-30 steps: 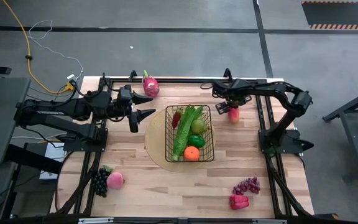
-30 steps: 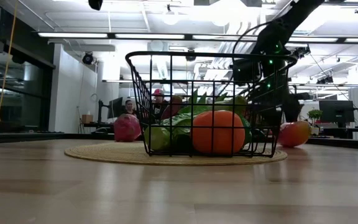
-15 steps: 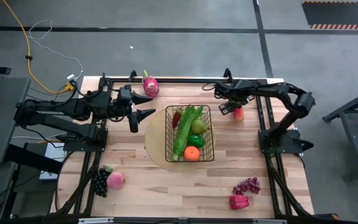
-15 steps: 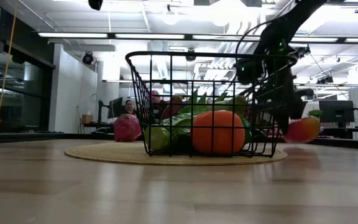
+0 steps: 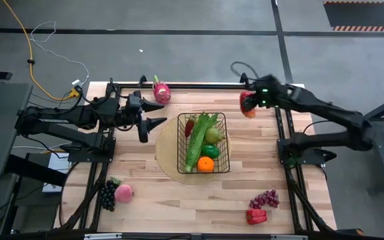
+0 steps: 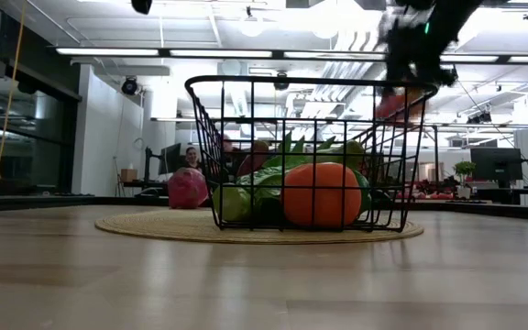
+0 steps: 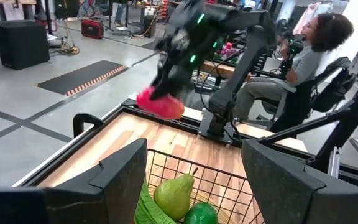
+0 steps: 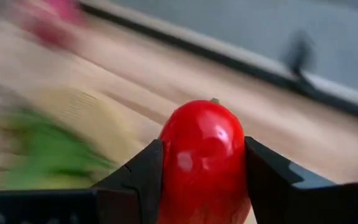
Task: Build produce basket
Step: Put the mango into the wire basket, then put the peach into the wire basket
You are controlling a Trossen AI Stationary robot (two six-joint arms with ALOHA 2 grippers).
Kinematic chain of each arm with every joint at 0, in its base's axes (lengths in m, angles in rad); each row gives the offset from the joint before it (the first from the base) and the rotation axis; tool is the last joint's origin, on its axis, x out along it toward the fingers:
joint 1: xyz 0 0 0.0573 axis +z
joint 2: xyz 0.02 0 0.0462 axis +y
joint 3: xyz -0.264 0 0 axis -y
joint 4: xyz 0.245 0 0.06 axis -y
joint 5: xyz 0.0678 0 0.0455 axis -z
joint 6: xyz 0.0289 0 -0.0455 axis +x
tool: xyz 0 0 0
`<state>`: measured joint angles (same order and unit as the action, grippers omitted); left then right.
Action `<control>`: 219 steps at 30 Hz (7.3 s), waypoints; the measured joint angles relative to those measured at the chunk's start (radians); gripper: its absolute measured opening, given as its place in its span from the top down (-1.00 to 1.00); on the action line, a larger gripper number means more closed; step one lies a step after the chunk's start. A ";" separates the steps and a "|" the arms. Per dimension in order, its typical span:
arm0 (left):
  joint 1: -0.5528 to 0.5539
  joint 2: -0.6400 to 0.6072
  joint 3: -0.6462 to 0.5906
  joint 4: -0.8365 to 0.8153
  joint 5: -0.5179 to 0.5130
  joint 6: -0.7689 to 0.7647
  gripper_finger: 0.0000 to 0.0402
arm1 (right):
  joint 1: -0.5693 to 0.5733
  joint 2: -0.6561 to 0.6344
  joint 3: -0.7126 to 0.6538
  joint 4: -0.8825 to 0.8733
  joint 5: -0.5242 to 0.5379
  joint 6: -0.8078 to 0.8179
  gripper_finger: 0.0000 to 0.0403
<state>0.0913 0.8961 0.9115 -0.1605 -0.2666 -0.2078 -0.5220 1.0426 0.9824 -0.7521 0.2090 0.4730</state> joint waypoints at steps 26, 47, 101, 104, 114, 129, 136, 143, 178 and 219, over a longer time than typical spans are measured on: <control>0.171 0.000 0.000 0.185 0.233 0.002 -0.26 | 0.437 0.090 0.045 0.525 -0.191 -0.036 0.19; 0.171 0.000 0.000 0.180 0.229 0.020 -0.26 | 0.574 0.475 0.124 0.566 -0.382 -0.101 -0.04; 0.168 0.000 0.000 0.104 0.222 -0.077 -0.26 | 0.522 -0.264 -0.461 1.244 -0.061 -0.226 -0.49; 0.168 0.000 0.000 0.104 0.221 -0.077 -0.26 | 0.522 -0.263 -0.461 1.241 -0.061 -0.228 -0.49; 0.154 0.026 0.048 -0.123 0.224 -0.173 -0.26 | 0.523 -0.263 -0.461 1.228 -0.052 -0.228 -0.49; -0.259 0.077 0.102 -0.873 0.200 -0.546 -0.33 | 0.522 -0.263 -0.460 1.136 -0.048 -0.204 -0.49; -0.434 0.169 0.101 -1.007 0.320 -0.655 -0.54 | 0.522 -0.263 -0.460 1.126 -0.048 -0.204 -0.49; -0.589 0.318 0.057 -0.928 0.381 -0.704 -0.67 | 0.522 -0.263 -0.460 1.077 -0.060 -0.204 -0.49; -0.825 0.514 -0.130 -0.645 0.369 -0.833 -0.59 | 0.522 -0.263 -0.460 0.995 -0.062 -0.202 -0.49; 0.026 0.285 -0.138 0.567 0.233 -0.181 -0.39 | 0.522 -0.263 -0.460 1.035 -0.062 -0.212 -0.49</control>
<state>0.1177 1.1806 0.7734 0.4068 -0.0338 -0.3892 -0.0002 0.7795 0.5224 0.2825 0.1474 0.2607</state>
